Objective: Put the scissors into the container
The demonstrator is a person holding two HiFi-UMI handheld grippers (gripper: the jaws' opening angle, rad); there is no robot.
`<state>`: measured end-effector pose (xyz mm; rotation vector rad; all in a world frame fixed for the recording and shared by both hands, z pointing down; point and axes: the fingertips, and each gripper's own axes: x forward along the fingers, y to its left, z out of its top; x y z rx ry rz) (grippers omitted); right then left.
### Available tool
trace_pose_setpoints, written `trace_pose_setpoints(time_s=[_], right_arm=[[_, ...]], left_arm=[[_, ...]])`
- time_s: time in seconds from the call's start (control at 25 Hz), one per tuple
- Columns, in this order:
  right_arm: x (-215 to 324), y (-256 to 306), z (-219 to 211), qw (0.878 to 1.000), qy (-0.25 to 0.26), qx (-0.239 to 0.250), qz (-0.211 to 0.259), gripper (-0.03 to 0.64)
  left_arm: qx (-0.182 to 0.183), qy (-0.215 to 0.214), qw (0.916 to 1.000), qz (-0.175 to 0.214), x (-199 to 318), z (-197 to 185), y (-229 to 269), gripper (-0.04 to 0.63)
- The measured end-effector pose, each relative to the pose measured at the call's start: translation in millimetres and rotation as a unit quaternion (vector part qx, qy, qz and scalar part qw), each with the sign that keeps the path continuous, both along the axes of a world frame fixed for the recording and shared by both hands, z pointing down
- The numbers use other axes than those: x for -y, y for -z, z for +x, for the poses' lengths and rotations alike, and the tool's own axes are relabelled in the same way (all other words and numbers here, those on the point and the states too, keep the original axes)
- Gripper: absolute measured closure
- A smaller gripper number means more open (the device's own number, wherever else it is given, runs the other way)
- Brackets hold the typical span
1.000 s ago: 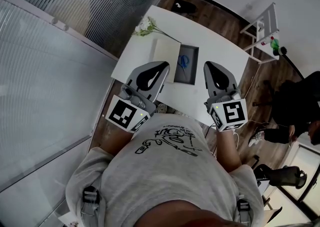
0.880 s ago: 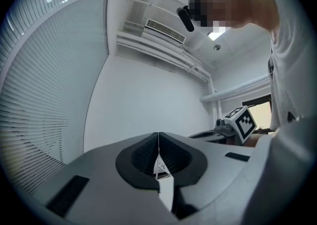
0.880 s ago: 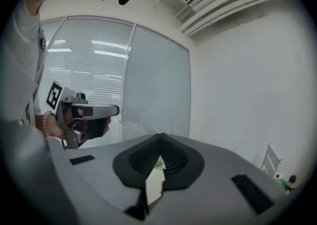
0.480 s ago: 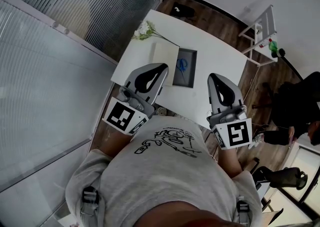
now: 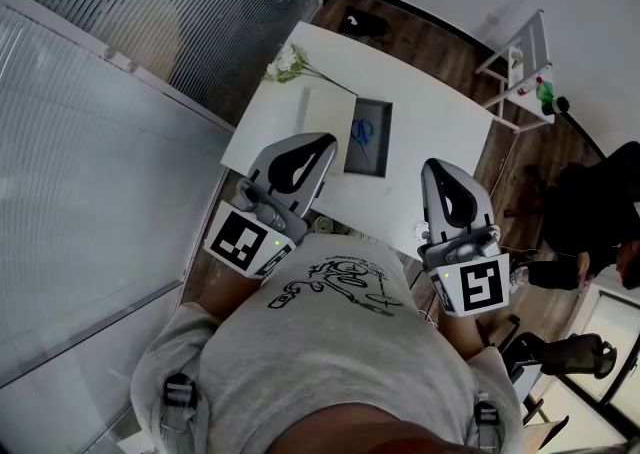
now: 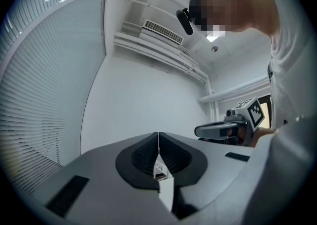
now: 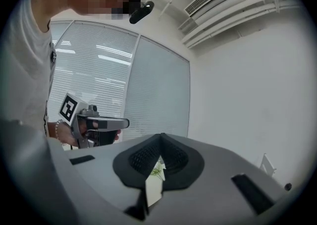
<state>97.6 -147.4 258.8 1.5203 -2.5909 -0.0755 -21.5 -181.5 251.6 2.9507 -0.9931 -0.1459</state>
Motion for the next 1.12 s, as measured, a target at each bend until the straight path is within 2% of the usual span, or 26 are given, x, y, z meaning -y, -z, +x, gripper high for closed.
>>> trace_pose_setpoints(time_s=[1.12], right_arm=[[3.3, 2.3, 5.5, 1.0, -0.011, 0.006, 0.0, 0.611]], left_arm=[[-0.006, 0.013, 0.9999, 0.0, 2.8, -3.3, 1.3, 0.574]])
